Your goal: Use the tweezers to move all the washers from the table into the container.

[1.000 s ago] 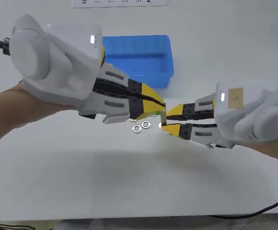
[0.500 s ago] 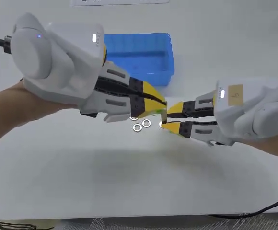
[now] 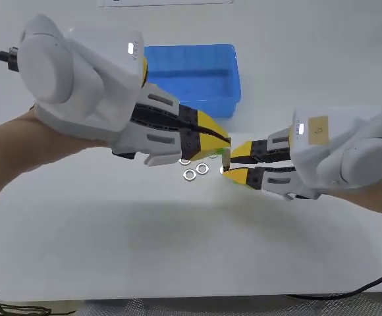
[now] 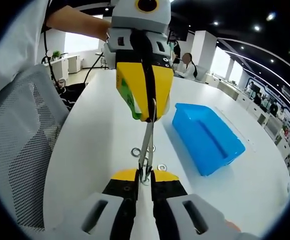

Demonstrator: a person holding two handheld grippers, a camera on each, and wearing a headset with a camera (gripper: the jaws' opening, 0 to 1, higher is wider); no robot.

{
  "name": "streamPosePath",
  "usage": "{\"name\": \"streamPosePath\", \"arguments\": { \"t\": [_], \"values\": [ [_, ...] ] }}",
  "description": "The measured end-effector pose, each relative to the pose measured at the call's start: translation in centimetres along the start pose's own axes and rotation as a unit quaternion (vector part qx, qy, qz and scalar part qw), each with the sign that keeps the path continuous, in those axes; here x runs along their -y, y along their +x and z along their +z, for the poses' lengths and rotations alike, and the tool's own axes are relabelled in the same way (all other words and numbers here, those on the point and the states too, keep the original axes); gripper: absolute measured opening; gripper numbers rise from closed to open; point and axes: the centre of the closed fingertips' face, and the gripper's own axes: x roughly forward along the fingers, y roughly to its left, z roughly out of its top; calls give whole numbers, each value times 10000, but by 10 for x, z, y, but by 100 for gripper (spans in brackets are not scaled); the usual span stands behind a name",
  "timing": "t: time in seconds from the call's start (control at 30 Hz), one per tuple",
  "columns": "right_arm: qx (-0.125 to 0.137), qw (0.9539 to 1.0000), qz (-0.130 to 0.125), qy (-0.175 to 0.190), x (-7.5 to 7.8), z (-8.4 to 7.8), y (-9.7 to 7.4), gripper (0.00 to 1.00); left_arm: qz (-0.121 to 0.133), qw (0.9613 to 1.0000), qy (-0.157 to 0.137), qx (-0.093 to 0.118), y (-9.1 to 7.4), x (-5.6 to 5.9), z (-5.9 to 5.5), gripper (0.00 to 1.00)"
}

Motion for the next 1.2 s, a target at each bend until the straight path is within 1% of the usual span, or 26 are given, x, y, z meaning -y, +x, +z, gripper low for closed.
{"name": "streamPosePath", "arguments": {
  "t": [0.2,0.33,0.6,0.73,0.87,0.93,1.07,1.2],
  "values": [
    [79,9997,52,205,0,2,-1,11,-57,10000,-54,0,0,2,-1,5],
    [94,9998,74,171,-1,2,0,10,-66,9999,-98,-26,0,2,-3,5],
    [62,9996,60,272,1,1,0,9,-36,9999,-103,-110,0,-3,-5,5],
    [28,9997,45,244,1,1,0,9,-88,9998,-46,-197,0,0,-5,5],
    [60,9997,37,214,0,7,-3,9,-76,9998,-33,-182,-4,2,-1,5],
    [94,9998,13,178,0,12,-5,9,-67,9998,-113,-145,-9,3,3,5],
    [179,9998,-53,93,2,24,-10,9,28,9999,55,-126,-18,2,12,5],
    [250,9995,-200,-40,10,37,-17,9,137,9996,222,-139,-29,-1,24,5]
  ]
}}
